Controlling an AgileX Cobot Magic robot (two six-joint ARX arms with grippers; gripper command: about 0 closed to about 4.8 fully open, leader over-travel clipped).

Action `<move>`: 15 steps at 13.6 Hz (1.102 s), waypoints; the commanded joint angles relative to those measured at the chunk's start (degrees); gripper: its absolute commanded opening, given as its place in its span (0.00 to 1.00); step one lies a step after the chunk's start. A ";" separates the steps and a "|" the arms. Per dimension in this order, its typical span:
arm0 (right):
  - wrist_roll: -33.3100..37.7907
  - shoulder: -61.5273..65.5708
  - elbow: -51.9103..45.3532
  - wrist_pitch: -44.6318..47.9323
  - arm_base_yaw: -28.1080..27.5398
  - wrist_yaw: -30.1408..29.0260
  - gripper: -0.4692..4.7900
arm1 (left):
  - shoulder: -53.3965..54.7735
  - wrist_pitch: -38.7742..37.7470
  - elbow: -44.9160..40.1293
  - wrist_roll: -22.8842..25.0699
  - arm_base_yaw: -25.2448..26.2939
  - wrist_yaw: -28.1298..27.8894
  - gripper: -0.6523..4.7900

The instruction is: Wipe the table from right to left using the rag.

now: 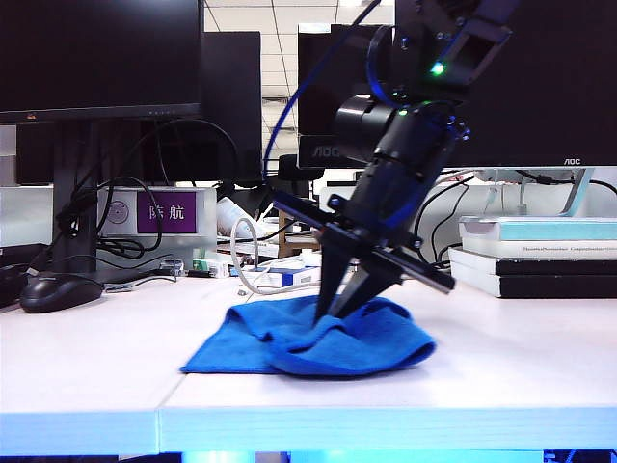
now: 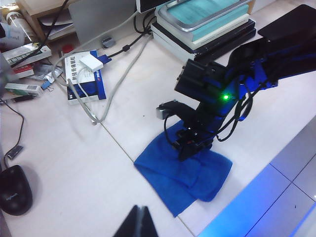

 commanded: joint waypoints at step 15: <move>6.86 13.25 17.62 0.57 7.87 -4.66 0.09 | -0.57 -0.70 0.20 0.00 -0.09 -0.13 0.11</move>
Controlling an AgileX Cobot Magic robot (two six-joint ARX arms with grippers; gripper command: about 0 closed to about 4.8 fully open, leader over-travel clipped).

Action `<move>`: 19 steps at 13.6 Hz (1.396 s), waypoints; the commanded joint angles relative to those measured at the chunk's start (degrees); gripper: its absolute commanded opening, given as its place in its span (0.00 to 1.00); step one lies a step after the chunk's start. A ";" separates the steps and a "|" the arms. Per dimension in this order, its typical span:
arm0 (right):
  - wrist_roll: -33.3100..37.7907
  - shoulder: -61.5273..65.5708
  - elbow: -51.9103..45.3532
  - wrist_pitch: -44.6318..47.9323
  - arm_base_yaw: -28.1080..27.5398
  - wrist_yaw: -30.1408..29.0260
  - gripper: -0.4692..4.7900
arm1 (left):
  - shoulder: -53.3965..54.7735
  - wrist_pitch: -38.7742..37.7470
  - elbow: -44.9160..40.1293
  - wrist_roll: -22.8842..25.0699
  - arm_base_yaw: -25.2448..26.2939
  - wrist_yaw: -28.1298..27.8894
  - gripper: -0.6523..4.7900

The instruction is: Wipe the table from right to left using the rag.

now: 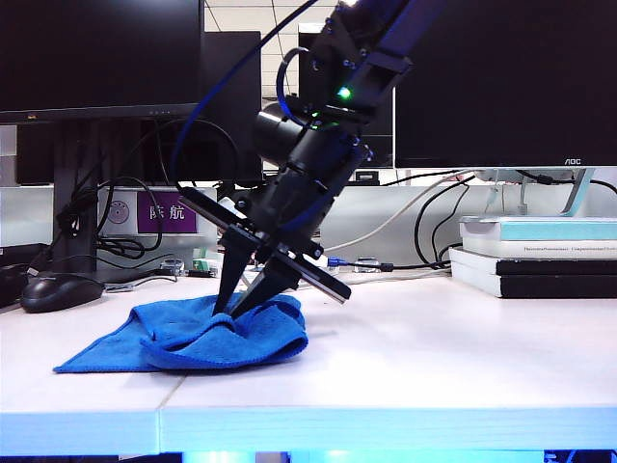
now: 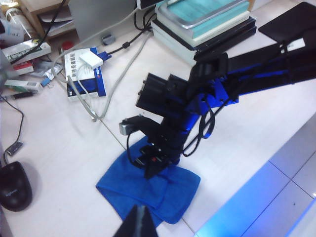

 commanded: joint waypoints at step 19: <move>16.50 12.87 18.45 14.01 9.86 -5.66 0.09 | -0.90 -1.49 0.20 0.00 -0.09 -0.11 0.11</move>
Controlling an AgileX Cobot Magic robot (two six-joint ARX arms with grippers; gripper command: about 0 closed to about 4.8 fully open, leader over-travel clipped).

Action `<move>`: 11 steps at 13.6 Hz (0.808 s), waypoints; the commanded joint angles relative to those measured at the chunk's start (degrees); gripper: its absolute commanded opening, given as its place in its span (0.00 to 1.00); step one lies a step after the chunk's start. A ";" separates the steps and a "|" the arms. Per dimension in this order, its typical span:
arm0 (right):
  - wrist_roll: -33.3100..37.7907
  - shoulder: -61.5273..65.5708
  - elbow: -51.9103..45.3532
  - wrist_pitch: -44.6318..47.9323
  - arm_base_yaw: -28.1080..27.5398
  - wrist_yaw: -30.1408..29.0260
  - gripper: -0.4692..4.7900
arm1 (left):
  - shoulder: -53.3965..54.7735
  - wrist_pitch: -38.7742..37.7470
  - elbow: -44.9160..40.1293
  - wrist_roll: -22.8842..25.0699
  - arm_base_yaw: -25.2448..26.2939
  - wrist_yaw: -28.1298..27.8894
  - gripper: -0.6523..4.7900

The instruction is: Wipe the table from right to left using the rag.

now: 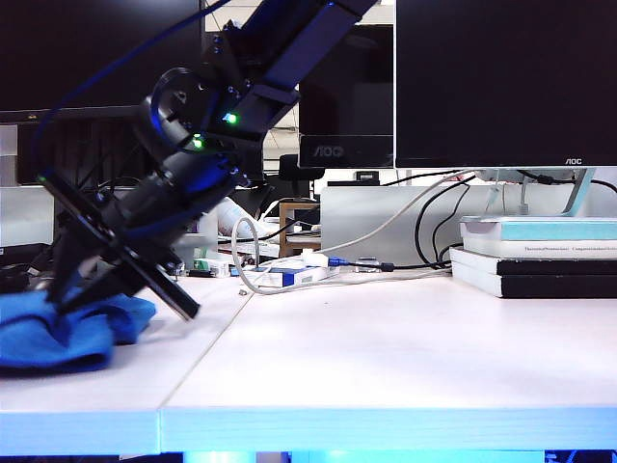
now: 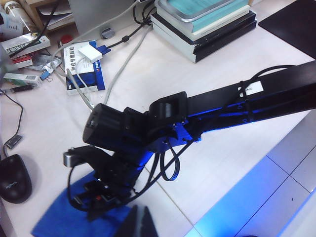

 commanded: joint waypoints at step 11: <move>9.27 8.33 10.60 6.67 4.79 -4.90 0.09 | -0.92 -1.22 0.20 0.00 -0.09 0.02 0.11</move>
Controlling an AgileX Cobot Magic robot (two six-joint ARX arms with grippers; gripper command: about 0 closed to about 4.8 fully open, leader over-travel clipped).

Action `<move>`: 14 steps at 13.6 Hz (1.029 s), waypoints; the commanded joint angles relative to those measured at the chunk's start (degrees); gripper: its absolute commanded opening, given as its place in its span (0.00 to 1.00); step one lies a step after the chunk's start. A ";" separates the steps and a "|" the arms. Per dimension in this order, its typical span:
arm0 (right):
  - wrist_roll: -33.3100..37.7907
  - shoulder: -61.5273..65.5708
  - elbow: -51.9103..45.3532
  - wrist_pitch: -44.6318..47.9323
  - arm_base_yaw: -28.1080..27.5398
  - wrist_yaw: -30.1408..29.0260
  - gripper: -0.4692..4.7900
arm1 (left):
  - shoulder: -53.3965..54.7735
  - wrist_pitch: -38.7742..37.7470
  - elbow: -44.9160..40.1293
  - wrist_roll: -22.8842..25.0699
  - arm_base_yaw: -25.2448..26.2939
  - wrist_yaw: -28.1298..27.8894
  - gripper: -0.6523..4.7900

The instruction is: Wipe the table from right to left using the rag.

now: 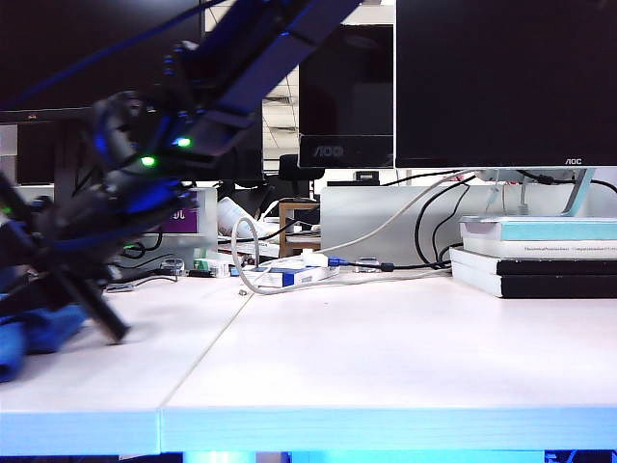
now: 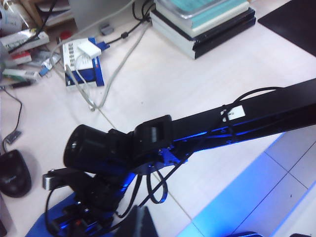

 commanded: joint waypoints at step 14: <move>-9.86 3.54 11.96 -18.43 0.24 6.58 0.09 | -0.55 -0.42 0.20 0.02 -0.09 0.02 0.11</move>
